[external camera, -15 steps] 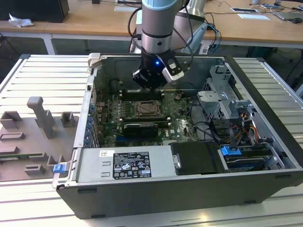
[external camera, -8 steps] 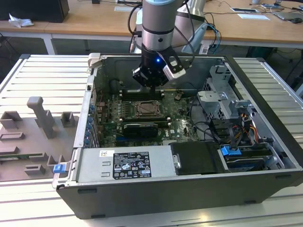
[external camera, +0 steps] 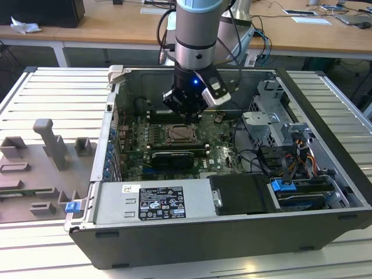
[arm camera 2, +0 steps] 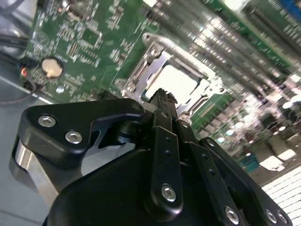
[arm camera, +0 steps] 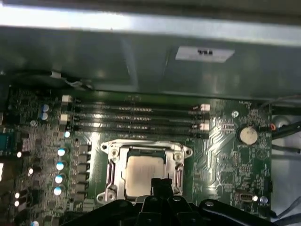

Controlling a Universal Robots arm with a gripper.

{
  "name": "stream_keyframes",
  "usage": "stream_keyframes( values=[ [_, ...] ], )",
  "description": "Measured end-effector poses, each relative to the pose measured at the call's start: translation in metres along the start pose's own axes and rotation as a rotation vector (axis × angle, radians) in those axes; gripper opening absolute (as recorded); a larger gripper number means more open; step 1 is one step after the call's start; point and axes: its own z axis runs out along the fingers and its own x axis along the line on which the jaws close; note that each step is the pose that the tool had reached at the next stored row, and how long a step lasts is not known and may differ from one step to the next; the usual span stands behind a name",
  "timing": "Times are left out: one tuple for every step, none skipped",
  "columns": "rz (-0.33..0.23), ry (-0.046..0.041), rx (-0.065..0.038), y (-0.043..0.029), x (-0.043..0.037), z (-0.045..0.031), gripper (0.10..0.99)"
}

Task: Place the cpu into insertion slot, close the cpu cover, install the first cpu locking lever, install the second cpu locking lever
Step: 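Install the second cpu locking lever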

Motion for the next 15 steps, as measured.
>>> stream_keyframes(
  values=[
    [0.0,0.0026,-0.001,-0.0017,0.0001,0.0008,0.106],
    [0.001,0.0062,-0.001,-0.0044,0.0003,0.0019,0.106],
    [0.001,0.0074,-0.005,-0.013,0.0009,0.0037,0.106],
    [0.001,0.0072,-0.008,-0.0197,0.0013,0.0045,0.106],
    [0.001,0.0072,-0.009,-0.0243,0.0015,0.0051,0.106],
    [0.0,0.0071,-0.009,-0.0262,0.0016,0.0054,0.106],
    [0.0,0.0071,-0.01,-0.0273,0.0017,0.0055,0.106],
    [0.0,0.0071,-0.011,-0.0304,0.0019,0.0056,0.106],
    [0.0,0.007,-0.012,-0.0331,0.0021,0.0056,0.106],
    [0.0,0.007,-0.013,-0.0363,0.0023,0.0057,0.106],
    [0.0,0.007,-0.015,-0.0387,0.0028,0.0058,0.106],
    [0.0,0.0069,-0.016,-0.04,0.004,0.0061,0.106],
    [-0.001,0.0067,-0.019,-0.0409,0.0101,0.0074,0.106],
    [-0.001,0.0065,-0.022,-0.041,0.0183,0.0096,0.106],
    [-0.001,0.0065,-0.023,-0.041,0.0262,0.012,0.106]
  ],
)
